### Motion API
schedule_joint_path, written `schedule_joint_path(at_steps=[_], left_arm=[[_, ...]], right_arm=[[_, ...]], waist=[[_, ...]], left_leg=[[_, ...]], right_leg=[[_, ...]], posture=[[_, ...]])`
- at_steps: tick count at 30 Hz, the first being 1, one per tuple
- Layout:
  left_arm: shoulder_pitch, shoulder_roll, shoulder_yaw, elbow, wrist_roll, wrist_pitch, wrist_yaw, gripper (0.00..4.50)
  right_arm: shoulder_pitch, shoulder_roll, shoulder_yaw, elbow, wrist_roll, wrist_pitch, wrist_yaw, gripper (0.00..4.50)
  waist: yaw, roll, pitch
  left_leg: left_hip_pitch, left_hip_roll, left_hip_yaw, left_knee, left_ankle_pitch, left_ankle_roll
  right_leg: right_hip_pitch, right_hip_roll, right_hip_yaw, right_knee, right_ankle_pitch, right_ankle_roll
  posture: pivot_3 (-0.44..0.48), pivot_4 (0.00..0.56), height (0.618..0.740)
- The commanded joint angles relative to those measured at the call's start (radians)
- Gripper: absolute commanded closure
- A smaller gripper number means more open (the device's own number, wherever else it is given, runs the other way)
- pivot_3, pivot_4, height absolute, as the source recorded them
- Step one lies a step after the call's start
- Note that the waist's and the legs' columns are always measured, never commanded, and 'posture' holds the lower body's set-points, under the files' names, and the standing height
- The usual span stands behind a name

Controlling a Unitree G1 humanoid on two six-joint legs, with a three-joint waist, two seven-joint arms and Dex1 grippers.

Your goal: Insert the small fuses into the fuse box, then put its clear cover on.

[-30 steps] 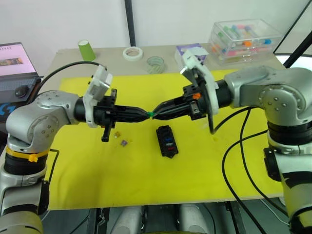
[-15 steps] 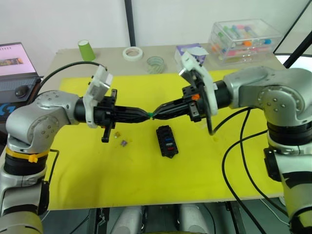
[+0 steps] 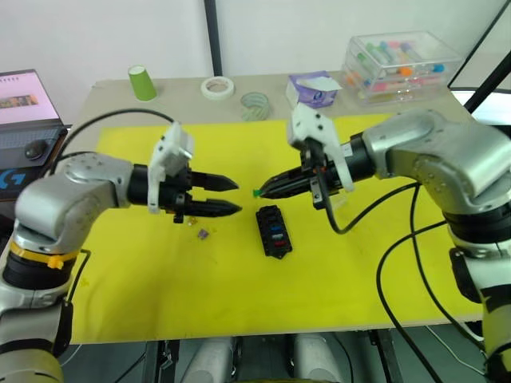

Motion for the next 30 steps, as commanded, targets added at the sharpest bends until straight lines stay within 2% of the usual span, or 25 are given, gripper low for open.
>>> schedule_joint_path(at_steps=[1, 3, 9, 18, 30], left_arm=[[0.038, -0.033, -0.07, 0.01, 0.087, -0.089, 0.003, 0.52], [0.055, -0.057, -0.11, 0.032, 0.141, -0.135, 0.011, 0.03], [0.09, -0.113, -0.202, 0.103, 0.283, -0.265, 0.017, 0.03], [0.102, -0.157, -0.203, 0.113, 0.327, -0.289, 0.031, 0.03], [0.109, -0.17, -0.2, 0.11, 0.345, -0.301, 0.026, 0.03]], right_arm=[[0.013, -0.002, 0.053, 0.048, -0.136, -0.219, 0.088, 4.5], [0.023, 0.009, 0.075, 0.09, -0.184, -0.297, 0.127, 4.5], [0.052, 0.042, 0.127, 0.191, -0.306, -0.438, 0.208, 4.5], [0.084, 0.071, 0.137, 0.247, -0.394, -0.491, 0.267, 4.5], [0.111, 0.097, 0.124, 0.268, -0.453, -0.506, 0.291, 4.5]], waist=[[0.0, 0.0, 0.0], [0.0, 0.0, 0.0], [0.001, 0.0, 0.0], [0.001, 0.0, 0.0], [0.001, 0.0, 0.0]], left_leg=[[0.0, 0.0, 0.0, 0.0, 0.0, 0.0], [0.0, 0.0, 0.001, 0.0, 0.0, 0.0], [0.0, 0.0, 0.001, 0.0, 0.0, 0.0], [0.0, 0.0, 0.0, 0.0, 0.0, 0.0], [0.0, 0.0, 0.0, 0.0, 0.0, 0.0]], right_leg=[[0.0, 0.0, 0.0, 0.0, 0.0, 0.0], [0.0, 0.0, 0.0, 0.0, 0.0, 0.0], [0.0, 0.0, 0.0, 0.0, 0.0, 0.0], [0.0, 0.0, 0.0, 0.0, 0.0, 0.0], [0.0, 0.0, 0.0, 0.0, 0.0, 0.0]], posture=[[0.0, 0.15, 0.74], [0.0, 0.15, 0.74], [0.0, 0.15, 0.74], [0.0, 0.15, 0.74], [0.0, 0.15, 0.74]])
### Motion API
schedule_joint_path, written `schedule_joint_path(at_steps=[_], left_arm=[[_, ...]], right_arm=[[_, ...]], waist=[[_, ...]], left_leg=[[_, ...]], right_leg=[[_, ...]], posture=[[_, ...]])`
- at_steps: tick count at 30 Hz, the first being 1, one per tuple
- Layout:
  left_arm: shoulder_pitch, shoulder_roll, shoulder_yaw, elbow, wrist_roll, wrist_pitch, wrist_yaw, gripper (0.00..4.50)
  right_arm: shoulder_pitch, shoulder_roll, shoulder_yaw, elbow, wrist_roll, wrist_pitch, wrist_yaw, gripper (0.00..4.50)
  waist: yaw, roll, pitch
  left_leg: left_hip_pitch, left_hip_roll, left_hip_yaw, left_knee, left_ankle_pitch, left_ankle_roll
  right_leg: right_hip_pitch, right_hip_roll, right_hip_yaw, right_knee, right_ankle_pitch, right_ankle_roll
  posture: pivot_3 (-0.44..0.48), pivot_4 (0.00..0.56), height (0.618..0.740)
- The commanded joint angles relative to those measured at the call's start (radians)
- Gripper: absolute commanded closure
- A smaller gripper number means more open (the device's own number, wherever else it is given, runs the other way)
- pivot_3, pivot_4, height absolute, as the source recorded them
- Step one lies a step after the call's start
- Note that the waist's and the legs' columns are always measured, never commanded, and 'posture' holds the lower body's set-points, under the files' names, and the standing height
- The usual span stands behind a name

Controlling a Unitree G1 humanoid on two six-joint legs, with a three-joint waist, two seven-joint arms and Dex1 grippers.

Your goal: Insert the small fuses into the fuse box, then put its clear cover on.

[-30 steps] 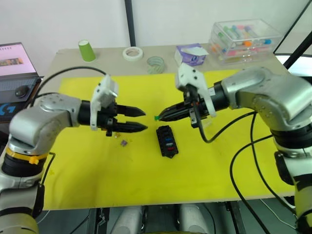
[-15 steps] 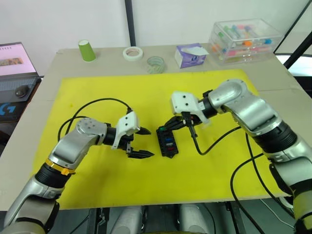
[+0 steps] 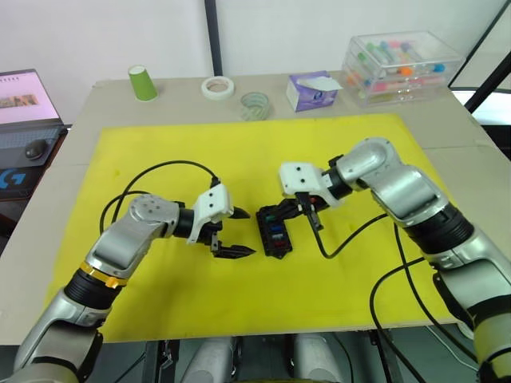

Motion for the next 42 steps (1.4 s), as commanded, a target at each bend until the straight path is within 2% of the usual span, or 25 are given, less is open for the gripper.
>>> schedule_joint_path(at_steps=[1, 17, 32, 42], left_arm=[[0.005, -0.002, 0.014, -0.012, 0.006, -0.023, -0.003, 0.03], [0.008, -0.011, 0.012, -0.011, 0.013, -0.031, -0.012, 0.03], [0.016, -0.02, 0.005, -0.021, 0.027, -0.032, -0.011, 0.03], [0.016, -0.02, 0.008, -0.022, 0.031, -0.031, -0.011, 0.03]], right_arm=[[-0.006, 0.005, -0.03, -0.016, -0.011, -0.008, 0.011, 4.5], [0.01, 0.025, -0.034, 0.02, -0.05, -0.025, 0.011, 4.5], [0.036, 0.049, 0.022, 0.092, -0.127, -0.061, 0.022, 4.5], [0.034, 0.057, 0.008, 0.072, -0.135, -0.055, 0.042, 4.5]], waist=[[0.0, 0.0, 0.0], [0.0, 0.0, 0.0], [-0.001, -0.001, -0.001], [-0.001, -0.001, -0.002]], left_leg=[[0.0, 0.0, 0.0, 0.0, 0.0, 0.0], [0.0, 0.0, 0.0, 0.0, 0.0, 0.0], [0.001, 0.0, 0.0, 0.0, 0.0, 0.0], [0.001, 0.0, 0.0, 0.0, 0.0, 0.0]], right_leg=[[0.0, 0.0, 0.0, 0.0, 0.0, 0.0], [0.0, 0.0, 0.0, 0.0, 0.0, 0.0], [0.001, 0.0, 0.0, 0.0, 0.0, 0.0], [0.001, 0.0, 0.0, 0.0, 0.0, 0.0]], posture=[[0.0, 0.15, 0.74], [0.0, 0.15, 0.74], [0.0, 0.15, 0.74], [0.0, 0.15, 0.74]])
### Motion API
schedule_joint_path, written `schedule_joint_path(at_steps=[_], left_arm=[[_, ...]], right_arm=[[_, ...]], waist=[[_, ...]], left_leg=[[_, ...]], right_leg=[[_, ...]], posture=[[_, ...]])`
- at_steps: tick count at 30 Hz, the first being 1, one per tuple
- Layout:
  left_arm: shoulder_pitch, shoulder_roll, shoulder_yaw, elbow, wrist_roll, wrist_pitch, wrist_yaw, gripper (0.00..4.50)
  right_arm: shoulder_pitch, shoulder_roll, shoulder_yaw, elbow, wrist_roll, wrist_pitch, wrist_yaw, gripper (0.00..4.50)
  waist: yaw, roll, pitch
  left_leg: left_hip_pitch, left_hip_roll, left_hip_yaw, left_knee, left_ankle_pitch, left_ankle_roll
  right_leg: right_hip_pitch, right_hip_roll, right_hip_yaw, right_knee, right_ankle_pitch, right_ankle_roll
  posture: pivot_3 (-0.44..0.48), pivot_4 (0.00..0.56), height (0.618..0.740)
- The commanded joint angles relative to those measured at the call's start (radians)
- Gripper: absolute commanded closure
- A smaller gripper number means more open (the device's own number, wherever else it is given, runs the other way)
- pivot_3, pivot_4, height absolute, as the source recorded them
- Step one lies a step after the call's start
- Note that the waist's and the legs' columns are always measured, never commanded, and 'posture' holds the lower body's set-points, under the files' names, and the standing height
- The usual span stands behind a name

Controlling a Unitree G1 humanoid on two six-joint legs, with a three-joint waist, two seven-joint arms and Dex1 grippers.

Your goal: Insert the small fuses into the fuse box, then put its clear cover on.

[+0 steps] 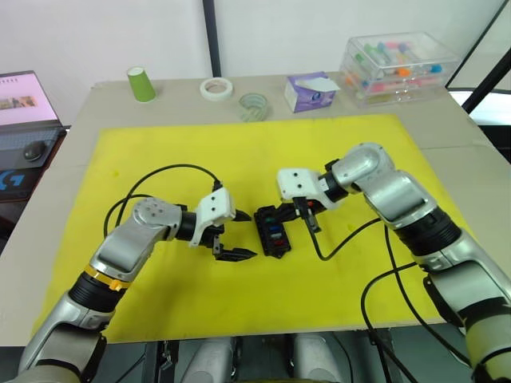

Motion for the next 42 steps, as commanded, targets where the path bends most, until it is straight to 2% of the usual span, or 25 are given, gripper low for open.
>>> schedule_joint_path(at_steps=[1, 25, 27, 28, 30, 42], left_arm=[[-0.002, 0.001, 0.009, -0.027, 0.0, -0.013, -0.004, 0.03], [-0.003, -0.008, 0.011, -0.023, 0.006, -0.018, -0.004, 0.03], [-0.001, -0.007, 0.012, -0.024, 0.006, -0.017, -0.004, 0.0], [-0.001, -0.007, 0.012, -0.025, 0.006, -0.016, -0.003, 0.0], [0.0, -0.007, 0.011, -0.027, 0.006, -0.016, -0.002, 0.0], [0.003, -0.005, 0.01, -0.031, 0.009, -0.016, -0.001, 0.0]], right_arm=[[0.013, 0.003, 0.024, 0.0, -0.034, 0.008, 0.008, 4.5], [0.001, 0.012, -0.009, -0.041, -0.028, 0.041, 0.003, 4.5], [0.0, 0.014, -0.011, -0.042, -0.029, 0.043, -0.002, 4.01], [0.0, 0.016, -0.014, -0.042, -0.029, 0.044, -0.006, 3.9], [-0.002, 0.018, -0.016, -0.041, -0.029, 0.045, -0.01, 3.23], [-0.033, 0.014, -0.056, -0.069, 0.004, 0.07, 0.001, 3.23]], waist=[[0.0, 0.0, 0.0], [0.0, 0.0, 0.0], [0.0, 0.0, 0.0], [0.0, 0.0, 0.0], [0.0, 0.0, 0.0], [0.0, 0.0, 0.0]], left_leg=[[0.0, 0.0, 0.0, 0.0, 0.0, 0.0], [0.0, 0.0, 0.0, 0.0, 0.0, 0.0], [0.0, 0.0, 0.0, 0.0, 0.0, 0.0], [0.0, 0.0, 0.0, 0.0, 0.0, 0.0], [0.0, 0.0, 0.0, 0.0, 0.0, 0.0], [0.0, 0.0, 0.0, 0.0, 0.0, 0.0]], right_leg=[[0.0, 0.0, 0.0, 0.0, 0.0, 0.0], [0.0, 0.0, 0.0, 0.0, 0.0, 0.0], [0.0, 0.0, 0.0, 0.0, 0.0, 0.0], [0.0, 0.0, 0.0, 0.0, 0.0, 0.0], [0.0, 0.0, 0.0, 0.0, 0.0, 0.0], [0.0, 0.0, 0.0, 0.0, 0.0, 0.0]], posture=[[0.0, 0.15, 0.74], [0.0, 0.15, 0.74], [0.0, 0.15, 0.74], [0.0, 0.15, 0.74], [0.0, 0.15, 0.74], [0.0, 0.15, 0.74]])
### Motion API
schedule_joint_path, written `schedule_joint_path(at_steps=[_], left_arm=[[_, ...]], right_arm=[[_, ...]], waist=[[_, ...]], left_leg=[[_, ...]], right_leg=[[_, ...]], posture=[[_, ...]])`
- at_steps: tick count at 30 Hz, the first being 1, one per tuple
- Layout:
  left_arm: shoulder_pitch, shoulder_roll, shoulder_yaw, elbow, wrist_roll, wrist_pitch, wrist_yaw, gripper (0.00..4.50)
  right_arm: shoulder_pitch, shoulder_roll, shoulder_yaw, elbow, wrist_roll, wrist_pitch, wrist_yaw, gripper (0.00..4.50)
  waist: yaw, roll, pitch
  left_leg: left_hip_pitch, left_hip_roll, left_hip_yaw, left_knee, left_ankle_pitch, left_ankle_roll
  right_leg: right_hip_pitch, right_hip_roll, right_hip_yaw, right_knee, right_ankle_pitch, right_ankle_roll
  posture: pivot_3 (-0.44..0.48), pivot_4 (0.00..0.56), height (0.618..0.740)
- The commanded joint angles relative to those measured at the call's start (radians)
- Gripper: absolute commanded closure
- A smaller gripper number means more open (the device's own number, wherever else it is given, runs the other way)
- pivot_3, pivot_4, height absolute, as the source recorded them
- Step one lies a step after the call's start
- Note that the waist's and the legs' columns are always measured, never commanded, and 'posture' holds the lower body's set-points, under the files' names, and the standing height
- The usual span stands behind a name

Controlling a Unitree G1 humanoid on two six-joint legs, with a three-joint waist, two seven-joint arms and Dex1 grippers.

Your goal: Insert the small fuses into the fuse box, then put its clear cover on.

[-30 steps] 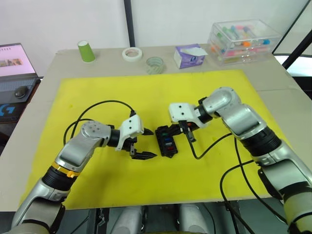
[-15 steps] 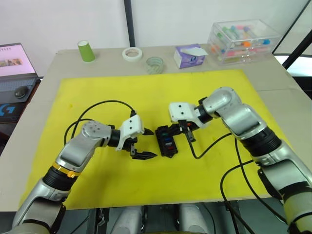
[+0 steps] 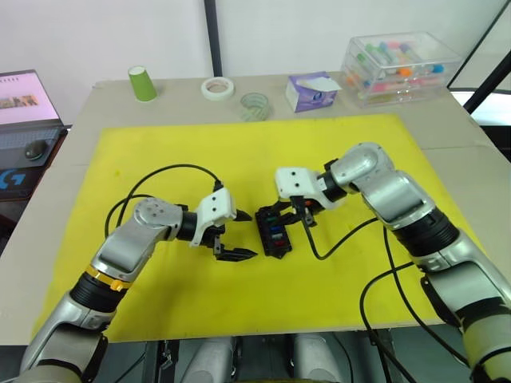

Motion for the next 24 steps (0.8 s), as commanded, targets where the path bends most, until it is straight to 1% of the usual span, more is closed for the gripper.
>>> schedule_joint_path(at_steps=[1, 10, 13, 15, 24], left_arm=[[0.002, 0.003, 0.01, -0.03, -0.001, -0.014, -0.001, 0.0], [-0.005, -0.002, 0.01, -0.019, 0.002, -0.022, -0.002, 0.0], [-0.006, -0.003, 0.009, -0.016, 0.003, -0.025, -0.002, 0.0], [-0.007, -0.005, 0.009, -0.013, 0.004, -0.028, -0.002, 0.0], [-0.002, -0.001, 0.01, -0.013, 0.008, -0.032, -0.003, 0.0]], right_arm=[[-0.041, -0.001, -0.053, -0.05, 0.034, 0.028, 0.012, 3.23], [-0.071, -0.015, -0.101, -0.086, 0.094, 0.091, 0.024, 3.23], [-0.058, -0.016, -0.107, -0.09, 0.109, 0.104, 0.022, 3.83], [-0.038, -0.018, -0.103, -0.092, 0.111, 0.099, 0.018, 4.46], [0.006, -0.01, -0.081, -0.076, 0.093, 0.074, 0.002, 4.46]], waist=[[0.0, 0.0, 0.0], [0.001, 0.0, 0.0], [0.001, 0.0, 0.0], [0.001, 0.0, 0.0], [0.001, 0.0, 0.0]], left_leg=[[0.0, 0.0, 0.0, 0.0, 0.0, 0.0], [0.0, 0.0, 0.0, 0.0, 0.0, 0.0], [0.0, 0.0, 0.0, 0.0, 0.0, 0.0], [0.0, 0.0, 0.0, 0.0, 0.0, 0.0], [0.0, 0.0, 0.0, 0.0, 0.0, 0.0]], right_leg=[[0.0, 0.0, 0.0, 0.0, 0.0, 0.0], [0.0, 0.0, 0.0, 0.0, 0.0, 0.0], [0.0, 0.0, 0.0, 0.0, 0.0, 0.0], [0.0, 0.0, 0.0, 0.0, 0.0, 0.0], [0.0, 0.0, 0.0, 0.0, 0.0, 0.0]], posture=[[0.0, 0.15, 0.74], [0.0, 0.15, 0.74], [0.0, 0.15, 0.74], [0.0, 0.15, 0.74], [0.0, 0.15, 0.74]])
